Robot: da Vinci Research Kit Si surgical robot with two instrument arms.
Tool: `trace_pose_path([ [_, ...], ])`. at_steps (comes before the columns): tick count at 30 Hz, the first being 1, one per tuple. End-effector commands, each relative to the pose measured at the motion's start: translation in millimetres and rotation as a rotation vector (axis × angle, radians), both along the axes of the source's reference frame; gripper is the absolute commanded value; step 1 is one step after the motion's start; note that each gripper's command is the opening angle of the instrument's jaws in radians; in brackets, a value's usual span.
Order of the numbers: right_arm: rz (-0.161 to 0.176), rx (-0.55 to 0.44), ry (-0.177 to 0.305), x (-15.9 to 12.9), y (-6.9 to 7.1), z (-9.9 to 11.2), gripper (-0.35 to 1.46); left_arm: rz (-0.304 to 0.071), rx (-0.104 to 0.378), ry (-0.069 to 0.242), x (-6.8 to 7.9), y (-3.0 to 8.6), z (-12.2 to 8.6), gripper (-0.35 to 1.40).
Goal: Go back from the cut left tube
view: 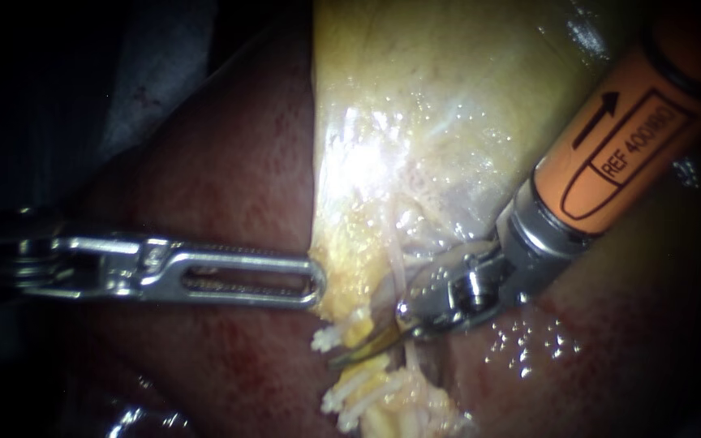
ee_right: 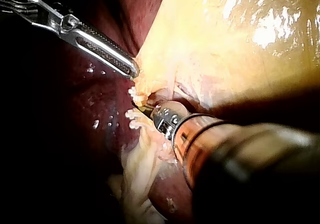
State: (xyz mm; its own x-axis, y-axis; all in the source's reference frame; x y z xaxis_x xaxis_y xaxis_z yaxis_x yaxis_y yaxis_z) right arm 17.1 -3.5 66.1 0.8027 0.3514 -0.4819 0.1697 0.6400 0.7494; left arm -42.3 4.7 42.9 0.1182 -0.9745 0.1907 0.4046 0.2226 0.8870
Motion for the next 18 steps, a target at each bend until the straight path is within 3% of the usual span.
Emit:
trace_pose_path([
  [1,0.0,0.0,0.0,0.0,0.0,0.0,-0.35,0.001,0.0,-0.001,0.0,0.0,0.0,-0.35],
  [18,0.011,-0.009,0.0,0.0,-0.1,-0.2,-0.35,0.001,0.001,-0.001,0.0,0.0,0.0,-0.35],
])
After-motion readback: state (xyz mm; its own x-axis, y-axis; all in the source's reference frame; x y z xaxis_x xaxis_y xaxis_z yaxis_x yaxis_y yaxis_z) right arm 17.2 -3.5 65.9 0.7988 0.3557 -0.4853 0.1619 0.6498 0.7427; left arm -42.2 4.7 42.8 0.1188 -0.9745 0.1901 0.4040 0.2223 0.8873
